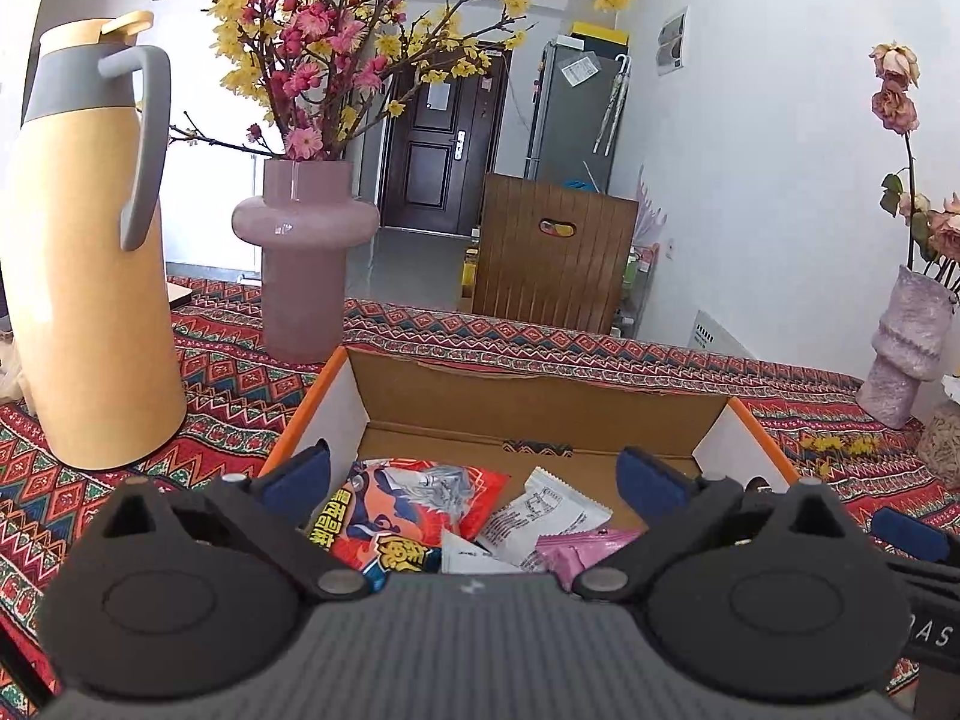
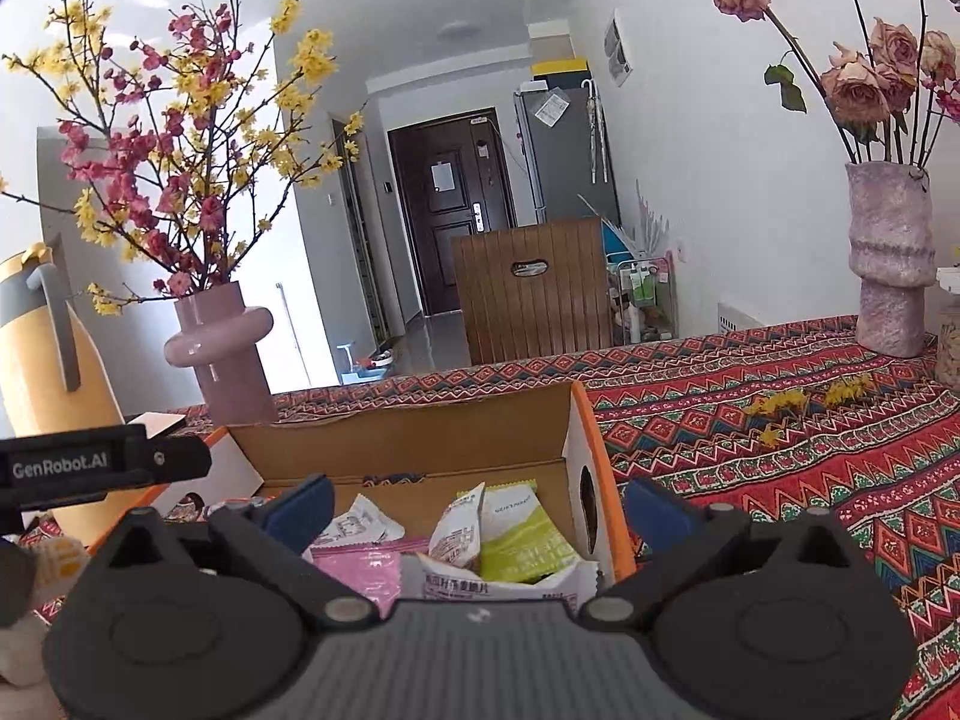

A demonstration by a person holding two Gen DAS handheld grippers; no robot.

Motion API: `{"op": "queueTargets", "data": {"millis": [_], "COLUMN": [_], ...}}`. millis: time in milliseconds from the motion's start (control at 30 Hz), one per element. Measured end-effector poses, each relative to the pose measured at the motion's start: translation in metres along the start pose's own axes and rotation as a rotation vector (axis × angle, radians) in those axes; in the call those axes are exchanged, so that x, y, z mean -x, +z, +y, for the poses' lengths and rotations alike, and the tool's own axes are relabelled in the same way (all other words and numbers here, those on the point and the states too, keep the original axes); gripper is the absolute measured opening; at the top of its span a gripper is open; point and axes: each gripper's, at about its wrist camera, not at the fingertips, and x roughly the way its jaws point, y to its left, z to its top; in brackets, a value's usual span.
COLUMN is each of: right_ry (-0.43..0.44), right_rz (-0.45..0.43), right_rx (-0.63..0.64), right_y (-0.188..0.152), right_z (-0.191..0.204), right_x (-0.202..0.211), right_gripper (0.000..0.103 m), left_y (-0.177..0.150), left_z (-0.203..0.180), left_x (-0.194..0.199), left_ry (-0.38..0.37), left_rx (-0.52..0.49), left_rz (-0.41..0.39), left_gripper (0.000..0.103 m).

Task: Organize snacks
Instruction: 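Move both tools back over the remaining snacks on the cloth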

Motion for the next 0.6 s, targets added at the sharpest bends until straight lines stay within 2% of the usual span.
{"op": "queueTargets", "data": {"millis": [300, 600], "right_ry": [0.0, 0.002], "right_rz": [-0.036, -0.085], "right_rx": [-0.013, 0.029], "right_y": [0.005, 0.016], "right_z": [-0.004, 0.006], "right_x": [0.012, 0.054], "right_gripper": [0.103, 0.103], "left_y": [0.005, 0.016], "left_z": [-0.004, -0.004], "left_x": [0.012, 0.052], "left_ry": [0.026, -0.008], "left_rx": [-0.008, -0.033], "left_rz": [-0.01, -0.028], "left_gripper": [0.103, 0.103]}}
